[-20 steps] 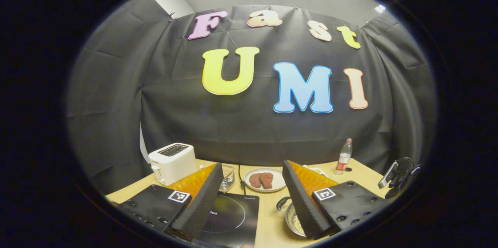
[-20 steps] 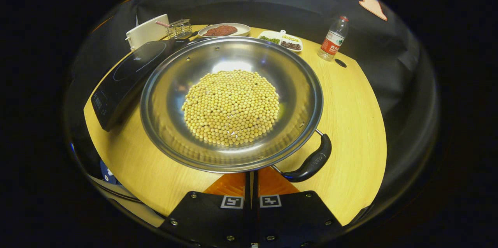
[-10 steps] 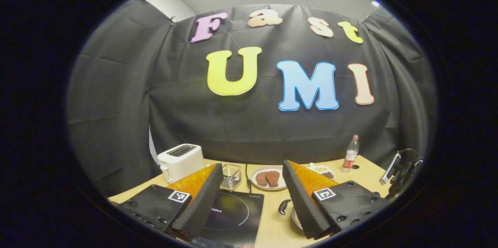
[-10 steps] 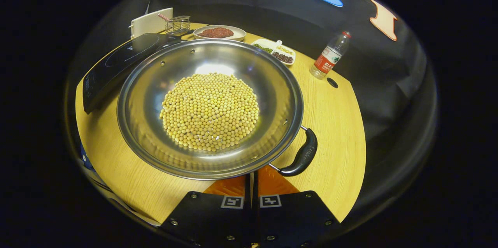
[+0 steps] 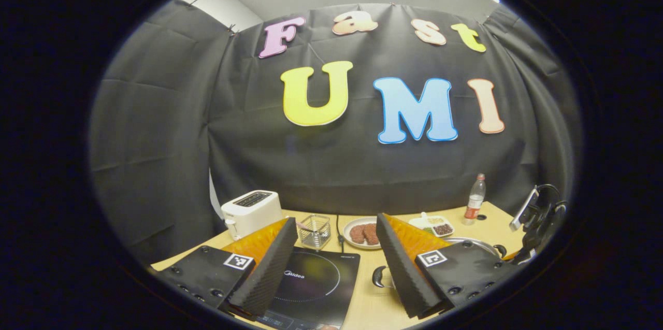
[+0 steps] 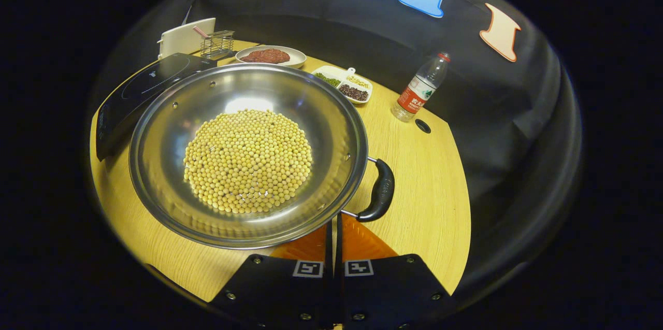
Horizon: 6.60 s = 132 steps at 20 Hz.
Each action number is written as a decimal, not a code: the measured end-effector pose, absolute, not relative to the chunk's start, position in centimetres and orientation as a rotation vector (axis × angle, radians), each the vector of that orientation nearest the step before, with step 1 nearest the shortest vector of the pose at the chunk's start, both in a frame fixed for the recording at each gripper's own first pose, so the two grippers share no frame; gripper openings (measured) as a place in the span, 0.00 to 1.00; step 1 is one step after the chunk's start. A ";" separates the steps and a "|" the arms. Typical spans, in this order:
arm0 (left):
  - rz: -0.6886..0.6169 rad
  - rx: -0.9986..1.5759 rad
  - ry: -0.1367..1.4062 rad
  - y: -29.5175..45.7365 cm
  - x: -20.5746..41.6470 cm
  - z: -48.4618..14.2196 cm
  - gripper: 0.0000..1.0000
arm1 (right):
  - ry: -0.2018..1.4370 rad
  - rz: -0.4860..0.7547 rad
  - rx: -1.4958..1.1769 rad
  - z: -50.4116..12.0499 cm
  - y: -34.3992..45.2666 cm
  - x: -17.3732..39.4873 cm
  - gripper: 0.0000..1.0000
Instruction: First push the handle of the pot to place it horizontally, then grasp the pot with both hands and set it on the induction cooktop.
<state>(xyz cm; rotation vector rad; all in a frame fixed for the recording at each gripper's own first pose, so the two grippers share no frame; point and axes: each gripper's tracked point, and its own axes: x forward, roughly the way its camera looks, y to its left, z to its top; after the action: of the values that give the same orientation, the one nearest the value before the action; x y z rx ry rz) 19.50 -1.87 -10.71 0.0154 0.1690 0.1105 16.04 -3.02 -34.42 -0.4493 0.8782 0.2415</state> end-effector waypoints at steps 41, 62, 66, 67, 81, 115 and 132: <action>-0.117 0.007 0.707 -11.9 27.6 -35.4 0.95 | 0.709 0.067 -0.002 -29.8 -3.6 21.2 0.98; -0.082 -0.030 0.719 -13.0 28.3 -37.6 0.70 | 0.747 0.028 0.002 -33.9 -3.1 22.2 0.57; -0.074 -0.016 0.710 -13.0 28.4 -37.4 0.68 | 0.751 0.024 0.013 -34.0 -3.0 22.1 0.51; -0.071 -0.010 0.710 -13.1 28.4 -37.3 0.67 | 0.760 0.023 0.015 -34.0 -3.1 21.9 0.52; -0.026 -0.018 0.652 -12.6 26.0 -31.8 0.71 | 0.702 0.046 -0.009 -28.6 -3.1 20.4 0.51; -0.032 -0.019 0.629 10.8 27.4 -29.9 0.67 | 0.684 0.028 0.000 -25.3 18.1 18.9 0.51; 0.030 -0.027 0.672 21.5 28.5 -32.9 0.75 | 0.719 0.072 -0.030 -27.3 28.4 20.3 0.51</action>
<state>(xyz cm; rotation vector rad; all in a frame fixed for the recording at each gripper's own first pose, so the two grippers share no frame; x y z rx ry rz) 28.53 21.51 -32.95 -0.0267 0.6718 0.0300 20.28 28.43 -27.30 -0.0301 0.7186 0.0723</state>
